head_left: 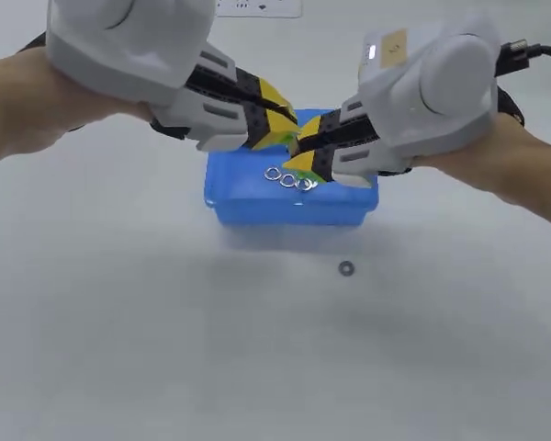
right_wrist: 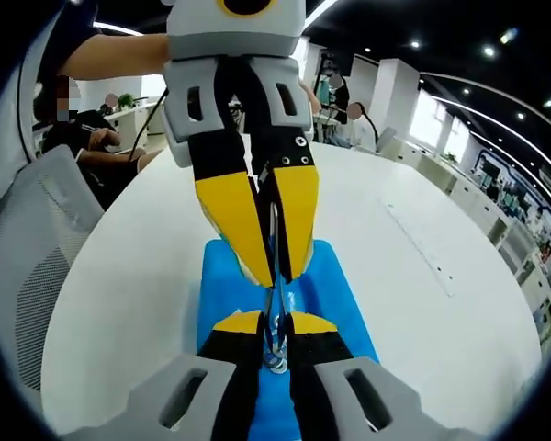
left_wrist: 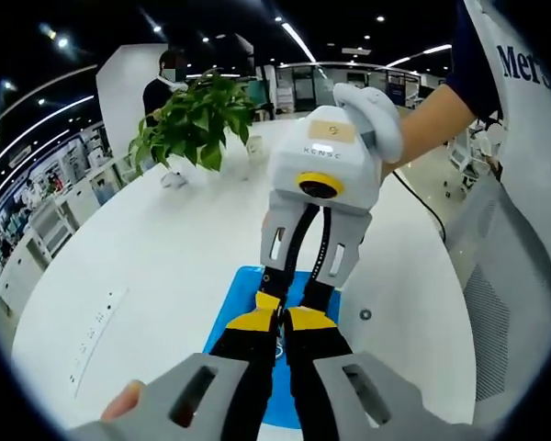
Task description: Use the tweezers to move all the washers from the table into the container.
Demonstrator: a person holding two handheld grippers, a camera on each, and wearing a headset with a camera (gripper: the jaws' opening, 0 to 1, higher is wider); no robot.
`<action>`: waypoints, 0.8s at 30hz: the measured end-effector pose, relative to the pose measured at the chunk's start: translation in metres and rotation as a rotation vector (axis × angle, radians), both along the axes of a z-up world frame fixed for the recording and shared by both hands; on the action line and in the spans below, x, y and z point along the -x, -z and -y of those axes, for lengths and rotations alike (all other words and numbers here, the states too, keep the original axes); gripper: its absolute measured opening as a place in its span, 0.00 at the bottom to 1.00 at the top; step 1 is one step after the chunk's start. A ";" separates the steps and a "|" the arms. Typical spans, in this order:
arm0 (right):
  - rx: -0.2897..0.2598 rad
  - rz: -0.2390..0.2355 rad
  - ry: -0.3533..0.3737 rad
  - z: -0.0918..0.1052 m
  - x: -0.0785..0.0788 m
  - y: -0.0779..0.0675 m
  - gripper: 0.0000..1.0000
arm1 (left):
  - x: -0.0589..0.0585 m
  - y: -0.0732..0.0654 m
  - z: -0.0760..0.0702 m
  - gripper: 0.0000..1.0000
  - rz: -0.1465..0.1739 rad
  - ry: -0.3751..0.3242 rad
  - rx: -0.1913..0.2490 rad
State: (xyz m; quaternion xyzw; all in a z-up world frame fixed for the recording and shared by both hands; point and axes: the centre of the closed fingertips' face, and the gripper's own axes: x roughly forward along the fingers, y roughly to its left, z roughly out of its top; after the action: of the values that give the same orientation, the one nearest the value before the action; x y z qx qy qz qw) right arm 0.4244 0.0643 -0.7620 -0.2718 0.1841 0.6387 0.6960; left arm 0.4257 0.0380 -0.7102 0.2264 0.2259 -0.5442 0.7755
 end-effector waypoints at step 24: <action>0.013 -0.009 0.005 0.006 0.002 0.005 0.12 | 0.006 0.006 0.006 0.06 -0.003 0.024 -0.022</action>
State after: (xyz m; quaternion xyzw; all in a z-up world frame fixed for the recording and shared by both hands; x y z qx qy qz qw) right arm 0.4228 0.0587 -0.7668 -0.2730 0.1920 0.6371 0.6948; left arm 0.4198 0.0317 -0.7158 0.2368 0.2304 -0.5515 0.7660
